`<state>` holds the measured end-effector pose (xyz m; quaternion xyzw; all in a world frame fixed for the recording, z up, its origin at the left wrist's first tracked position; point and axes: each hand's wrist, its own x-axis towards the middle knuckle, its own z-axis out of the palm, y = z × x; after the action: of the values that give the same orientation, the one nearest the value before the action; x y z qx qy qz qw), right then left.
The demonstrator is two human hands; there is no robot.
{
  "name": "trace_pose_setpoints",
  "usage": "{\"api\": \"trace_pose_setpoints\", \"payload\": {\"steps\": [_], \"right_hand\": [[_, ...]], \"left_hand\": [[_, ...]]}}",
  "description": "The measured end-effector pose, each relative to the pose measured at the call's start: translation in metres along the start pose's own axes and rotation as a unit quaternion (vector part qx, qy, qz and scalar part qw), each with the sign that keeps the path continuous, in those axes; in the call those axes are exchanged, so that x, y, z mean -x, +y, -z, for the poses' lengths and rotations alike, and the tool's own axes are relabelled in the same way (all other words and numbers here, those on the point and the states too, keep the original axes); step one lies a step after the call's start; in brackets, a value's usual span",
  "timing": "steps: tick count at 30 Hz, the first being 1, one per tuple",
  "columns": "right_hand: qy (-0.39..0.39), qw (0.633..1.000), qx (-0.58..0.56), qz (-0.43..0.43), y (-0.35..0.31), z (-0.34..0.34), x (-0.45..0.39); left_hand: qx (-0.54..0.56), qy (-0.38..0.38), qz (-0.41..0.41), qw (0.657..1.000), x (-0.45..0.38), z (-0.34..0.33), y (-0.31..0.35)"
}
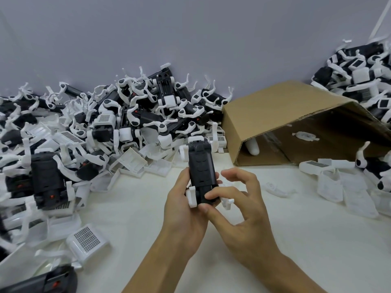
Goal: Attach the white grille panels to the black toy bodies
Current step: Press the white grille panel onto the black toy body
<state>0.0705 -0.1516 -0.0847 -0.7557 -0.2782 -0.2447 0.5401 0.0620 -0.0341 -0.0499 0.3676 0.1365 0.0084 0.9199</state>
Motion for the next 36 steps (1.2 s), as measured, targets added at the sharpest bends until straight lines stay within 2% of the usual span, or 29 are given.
{"api": "trace_pose_setpoints", "payload": {"steps": [8,18,21,23,26,28,31,33,36], "right_hand": [[0.008,1.000,0.004,0.009,0.001,0.001,0.000],[0.017,0.999,0.005,-0.028,0.000,0.000,0.000],[0.026,0.994,-0.061,-0.085,0.002,0.002,-0.003],[0.061,0.982,-0.100,-0.148,0.004,0.004,-0.006],[0.088,0.976,-0.087,-0.178,0.008,0.005,-0.009],[0.071,0.983,-0.067,-0.157,0.010,0.005,-0.007],[-0.005,0.991,-0.057,-0.118,0.007,0.006,-0.003],[-0.064,0.990,-0.043,-0.115,0.002,0.003,0.000],[-0.110,0.977,-0.014,-0.182,-0.001,0.000,0.002]], "left_hand": [[-0.006,-0.011,-0.001,1.000,-0.003,0.004,-0.002],[0.007,-0.026,-0.021,0.999,-0.008,0.009,-0.003],[0.018,-0.045,-0.038,0.998,-0.010,0.010,0.000],[-0.018,-0.060,-0.069,0.996,-0.012,0.012,0.002],[-0.058,-0.030,-0.103,0.993,-0.013,0.013,0.003],[-0.082,0.015,-0.119,0.989,-0.012,0.012,0.004],[-0.143,0.046,-0.144,0.978,-0.008,0.009,0.006],[-0.150,0.035,-0.132,0.979,-0.006,0.007,0.006],[-0.145,0.000,-0.098,0.985,-0.004,0.005,0.005]]}}
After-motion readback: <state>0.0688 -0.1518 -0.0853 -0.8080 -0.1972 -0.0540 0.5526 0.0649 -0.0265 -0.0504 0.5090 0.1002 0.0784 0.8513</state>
